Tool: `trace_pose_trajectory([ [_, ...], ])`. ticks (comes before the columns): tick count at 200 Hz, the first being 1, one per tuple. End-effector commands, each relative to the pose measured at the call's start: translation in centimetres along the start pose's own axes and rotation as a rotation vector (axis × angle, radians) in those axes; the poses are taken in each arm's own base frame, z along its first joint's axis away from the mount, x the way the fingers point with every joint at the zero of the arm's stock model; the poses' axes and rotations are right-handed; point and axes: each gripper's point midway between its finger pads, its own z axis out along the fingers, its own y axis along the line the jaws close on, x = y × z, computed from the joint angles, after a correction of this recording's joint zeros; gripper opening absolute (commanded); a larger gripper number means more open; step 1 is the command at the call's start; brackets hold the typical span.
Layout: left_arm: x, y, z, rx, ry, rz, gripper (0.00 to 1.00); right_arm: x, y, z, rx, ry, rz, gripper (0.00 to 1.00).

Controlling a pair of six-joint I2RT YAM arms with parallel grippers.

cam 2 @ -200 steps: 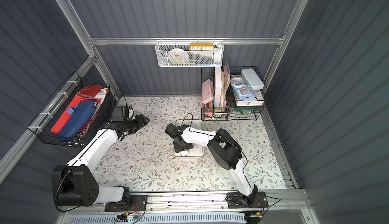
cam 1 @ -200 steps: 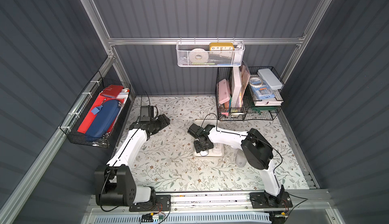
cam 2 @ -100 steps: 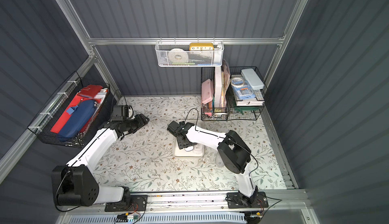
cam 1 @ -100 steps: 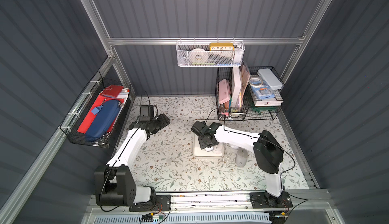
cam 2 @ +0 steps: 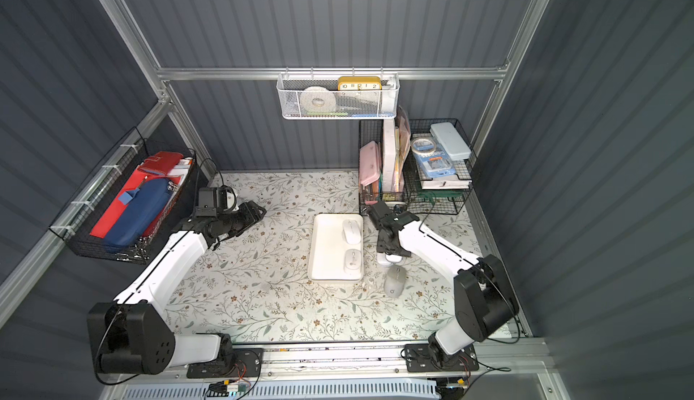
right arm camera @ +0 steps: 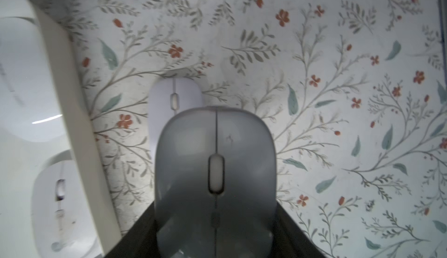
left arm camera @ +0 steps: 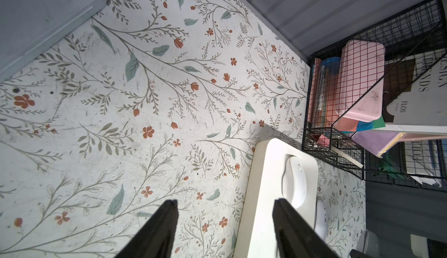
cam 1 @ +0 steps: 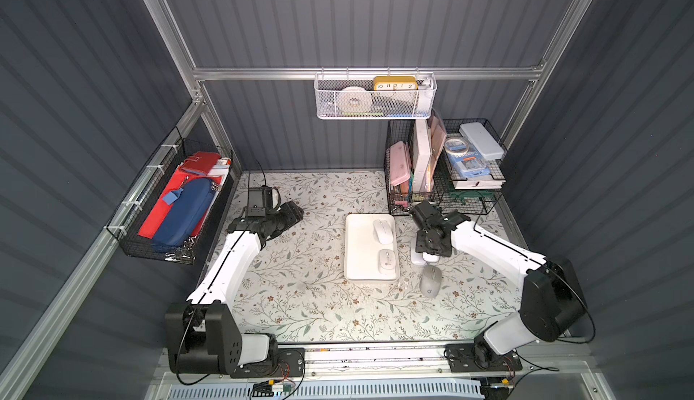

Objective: Take out the mouse from the storage box
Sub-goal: Place the mouse at the center of the board.

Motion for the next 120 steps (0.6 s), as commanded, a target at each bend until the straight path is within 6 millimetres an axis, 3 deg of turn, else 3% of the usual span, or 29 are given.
trace_pose_trajectory([
  [1, 0.3, -0.7, -0.4, 0.033, 0.002, 0.013, 0.67, -0.5, -1.9, 0.8, -0.016, 0.009, 0.095, 0.52],
  [42, 0.5, -0.5, -0.1, 0.035, 0.009, 0.013, 0.67, -1.5, -4.0, 3.6, 0.020, 0.049, 0.146, 0.52],
  [120, 0.8, -0.3, 0.0, 0.026, 0.018, 0.025, 0.68, -0.9, -4.2, 8.7, 0.045, 0.153, 0.138, 0.56],
])
